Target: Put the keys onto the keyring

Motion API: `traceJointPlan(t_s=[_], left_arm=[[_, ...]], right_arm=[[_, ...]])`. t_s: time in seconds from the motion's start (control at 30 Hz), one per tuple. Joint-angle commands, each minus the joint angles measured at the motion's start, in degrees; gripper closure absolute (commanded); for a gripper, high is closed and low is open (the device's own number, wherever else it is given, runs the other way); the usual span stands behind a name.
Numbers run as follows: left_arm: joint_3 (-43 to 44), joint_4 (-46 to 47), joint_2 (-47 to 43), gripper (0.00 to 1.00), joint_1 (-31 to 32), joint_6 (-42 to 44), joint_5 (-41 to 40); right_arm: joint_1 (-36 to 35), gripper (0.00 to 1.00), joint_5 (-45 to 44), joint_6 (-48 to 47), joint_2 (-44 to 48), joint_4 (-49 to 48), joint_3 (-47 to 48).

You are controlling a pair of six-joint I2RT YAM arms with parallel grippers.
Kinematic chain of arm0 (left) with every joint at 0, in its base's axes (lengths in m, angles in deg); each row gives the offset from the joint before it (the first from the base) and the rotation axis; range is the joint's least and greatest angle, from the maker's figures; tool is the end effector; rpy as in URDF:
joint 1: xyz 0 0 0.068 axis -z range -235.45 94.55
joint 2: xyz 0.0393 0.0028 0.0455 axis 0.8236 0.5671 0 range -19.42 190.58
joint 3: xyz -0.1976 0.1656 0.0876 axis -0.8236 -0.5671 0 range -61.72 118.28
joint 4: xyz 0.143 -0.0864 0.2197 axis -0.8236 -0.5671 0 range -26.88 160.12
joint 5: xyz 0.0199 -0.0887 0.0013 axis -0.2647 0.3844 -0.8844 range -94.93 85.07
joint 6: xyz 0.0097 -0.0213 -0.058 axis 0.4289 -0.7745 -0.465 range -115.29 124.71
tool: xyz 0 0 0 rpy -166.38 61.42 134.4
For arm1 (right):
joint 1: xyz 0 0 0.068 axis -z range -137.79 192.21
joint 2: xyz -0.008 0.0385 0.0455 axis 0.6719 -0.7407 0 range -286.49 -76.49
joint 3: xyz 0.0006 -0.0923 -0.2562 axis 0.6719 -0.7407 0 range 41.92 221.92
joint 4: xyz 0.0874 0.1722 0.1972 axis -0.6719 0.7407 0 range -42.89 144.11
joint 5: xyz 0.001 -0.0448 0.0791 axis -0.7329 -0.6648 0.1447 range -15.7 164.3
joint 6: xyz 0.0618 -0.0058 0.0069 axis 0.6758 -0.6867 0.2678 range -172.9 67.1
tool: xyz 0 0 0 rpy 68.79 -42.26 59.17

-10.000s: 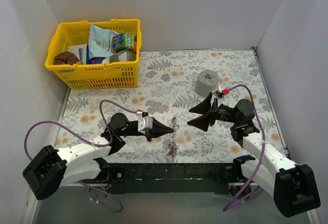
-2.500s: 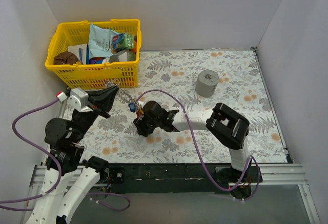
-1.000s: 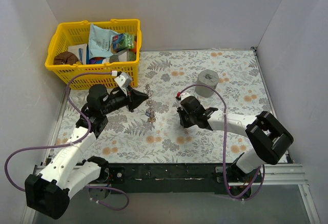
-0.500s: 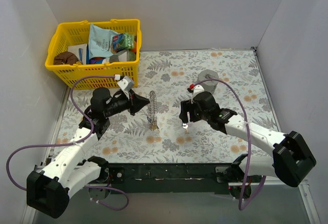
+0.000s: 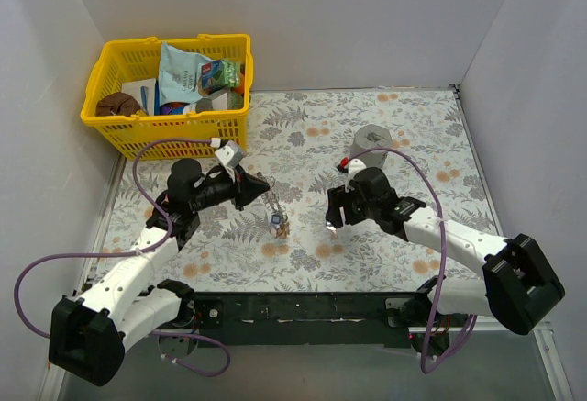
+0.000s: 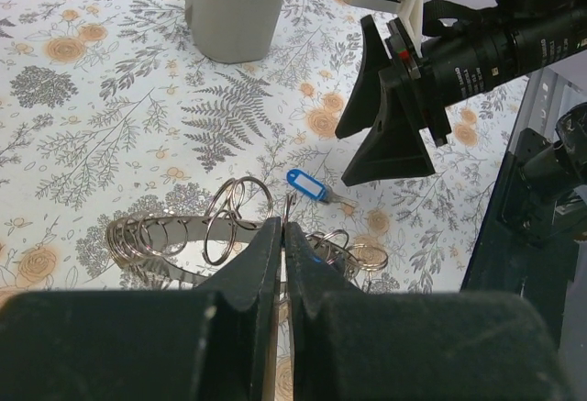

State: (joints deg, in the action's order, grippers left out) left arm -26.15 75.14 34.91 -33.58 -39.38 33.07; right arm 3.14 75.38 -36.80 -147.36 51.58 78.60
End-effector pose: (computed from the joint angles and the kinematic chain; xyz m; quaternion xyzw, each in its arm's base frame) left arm 0.2124 -0.1169 0.2741 0.0539 0.7685 -0.5327 0.3503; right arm 0.2150 0.1758 0.1898 -0.1834 0.8824 0.2081 0.3800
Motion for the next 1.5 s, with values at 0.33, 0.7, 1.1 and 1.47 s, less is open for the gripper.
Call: traceJointPlan(t_s=[0.33, 0.7, 1.1, 1.47], left_arm=[[-3.23, 5.0, -1.33, 1.0, 0.28, 3.32, 3.66], [-3.49, 6.06, 0.07, 1.0, 0.28, 2.62, 5.32], [-3.49, 5.8, -0.45, 1.0, 0.28, 2.35, 7.36], [-3.76, 6.76, -0.45, 1.0, 0.28, 1.73, 7.7]], right_arm=[[0.31, 0.37, 7.53, -7.74, -6.38, -1.57, 3.83], [0.22, 0.46, 8.5, -12.58, -12.09, -3.32, 5.67], [0.31, 0.65, 12.37, -15.13, -15.09, -6.05, 5.33], [0.31, 0.68, 10.78, -15.48, -13.77, -5.53, 2.86]])
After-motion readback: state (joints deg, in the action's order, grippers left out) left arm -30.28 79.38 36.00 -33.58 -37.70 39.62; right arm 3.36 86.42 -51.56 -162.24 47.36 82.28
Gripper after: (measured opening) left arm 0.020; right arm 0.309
